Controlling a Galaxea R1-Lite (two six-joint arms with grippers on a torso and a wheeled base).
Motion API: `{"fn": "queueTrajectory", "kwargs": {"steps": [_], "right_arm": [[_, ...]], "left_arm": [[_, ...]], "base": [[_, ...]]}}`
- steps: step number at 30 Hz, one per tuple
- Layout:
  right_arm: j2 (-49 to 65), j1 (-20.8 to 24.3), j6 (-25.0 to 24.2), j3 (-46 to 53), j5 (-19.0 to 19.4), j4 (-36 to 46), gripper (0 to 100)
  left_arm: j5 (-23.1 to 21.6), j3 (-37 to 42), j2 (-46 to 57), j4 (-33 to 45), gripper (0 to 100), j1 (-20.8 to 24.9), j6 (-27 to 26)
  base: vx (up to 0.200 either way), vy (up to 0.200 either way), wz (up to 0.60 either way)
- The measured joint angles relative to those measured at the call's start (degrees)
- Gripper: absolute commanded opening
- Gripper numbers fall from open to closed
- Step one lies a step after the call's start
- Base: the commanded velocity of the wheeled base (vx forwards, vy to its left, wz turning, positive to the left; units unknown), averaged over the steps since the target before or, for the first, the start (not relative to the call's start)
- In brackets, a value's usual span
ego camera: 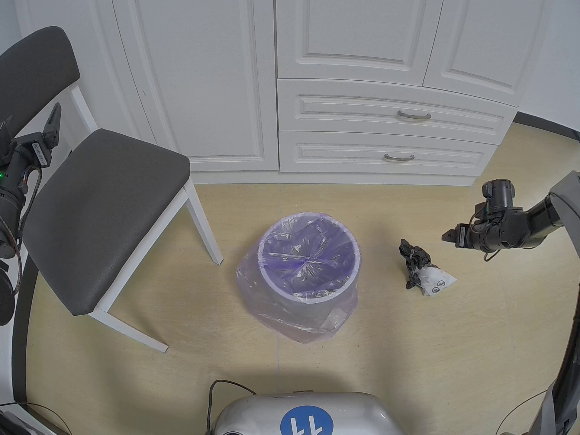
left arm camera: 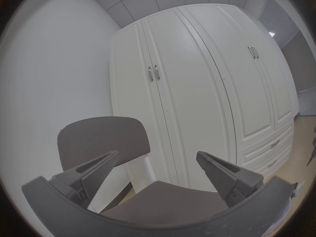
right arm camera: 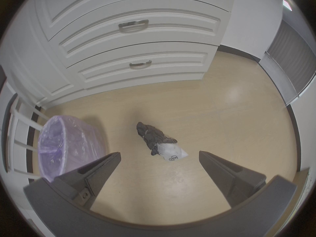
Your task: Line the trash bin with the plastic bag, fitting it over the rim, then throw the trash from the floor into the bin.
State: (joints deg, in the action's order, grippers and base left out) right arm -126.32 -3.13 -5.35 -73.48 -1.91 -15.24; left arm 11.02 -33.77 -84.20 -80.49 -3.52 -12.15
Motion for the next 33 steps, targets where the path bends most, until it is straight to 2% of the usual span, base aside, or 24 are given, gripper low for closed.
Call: {"fn": "queueTrajectory", "kwargs": {"steps": [10,17,26,33], "right_arm": [[-14.07,-0.13,-2.41,-13.56,0.3,3.56,100],[-13.76,1.24,-3.78,-12.4,0.35,3.17,100],[-3.06,4.17,-3.84,-2.56,0.3,-8.59,100],[-7.3,4.53,-3.97,-5.1,1.02,-21.03,100]], "left_arm": [[-0.22,0.1,-0.59,-0.22,100,0.22,-0.22],[-0.22,0.2,-0.72,-0.27,100,0.28,-0.29],[-0.22,0.45,-0.8,-0.68,100,0.28,-1.23],[-0.27,1.16,-0.96,-1.78,100,0.3,-2.56]], "base": [[0.0,0.0,0.0],[0.0,0.0,0.0],[0.0,0.0,0.0],[0.0,0.0,0.0]]}}
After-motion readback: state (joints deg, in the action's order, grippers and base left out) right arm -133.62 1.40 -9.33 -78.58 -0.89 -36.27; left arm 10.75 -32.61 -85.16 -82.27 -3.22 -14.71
